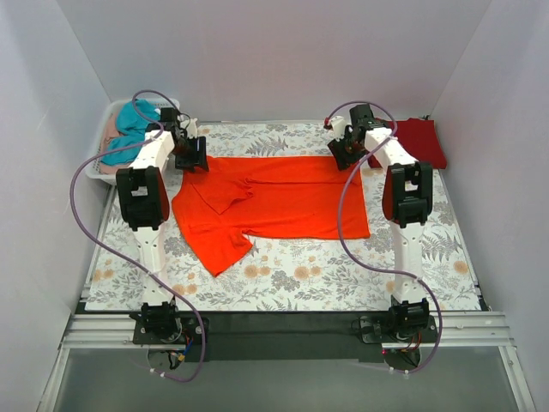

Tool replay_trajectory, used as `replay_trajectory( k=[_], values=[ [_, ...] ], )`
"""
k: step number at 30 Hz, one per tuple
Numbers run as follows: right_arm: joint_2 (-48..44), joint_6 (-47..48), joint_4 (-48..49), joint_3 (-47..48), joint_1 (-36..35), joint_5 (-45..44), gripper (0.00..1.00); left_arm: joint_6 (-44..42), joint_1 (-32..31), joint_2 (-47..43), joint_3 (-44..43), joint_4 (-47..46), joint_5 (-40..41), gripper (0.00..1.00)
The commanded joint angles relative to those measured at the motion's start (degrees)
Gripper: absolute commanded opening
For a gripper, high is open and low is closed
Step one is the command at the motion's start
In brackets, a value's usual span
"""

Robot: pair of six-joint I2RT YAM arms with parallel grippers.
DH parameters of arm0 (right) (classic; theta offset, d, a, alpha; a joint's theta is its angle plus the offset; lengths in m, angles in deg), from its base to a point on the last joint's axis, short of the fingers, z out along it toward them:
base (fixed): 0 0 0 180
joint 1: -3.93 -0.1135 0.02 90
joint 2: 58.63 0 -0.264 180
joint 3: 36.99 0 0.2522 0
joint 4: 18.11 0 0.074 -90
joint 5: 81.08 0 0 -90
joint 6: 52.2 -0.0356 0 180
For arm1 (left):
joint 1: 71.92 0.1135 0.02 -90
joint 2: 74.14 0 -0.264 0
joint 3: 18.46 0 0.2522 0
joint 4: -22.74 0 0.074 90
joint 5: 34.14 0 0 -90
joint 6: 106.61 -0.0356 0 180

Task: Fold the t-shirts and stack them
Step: Fold the tshirt

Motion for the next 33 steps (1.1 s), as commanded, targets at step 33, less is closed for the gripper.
replay_trajectory(
  k=[33],
  values=[
    [-45.03,7.66,2.59,-58.58,-12.35,-8.95,0.45,-29.45,1.45,-51.02,50.85,8.07,-14.3,0.59]
  ],
)
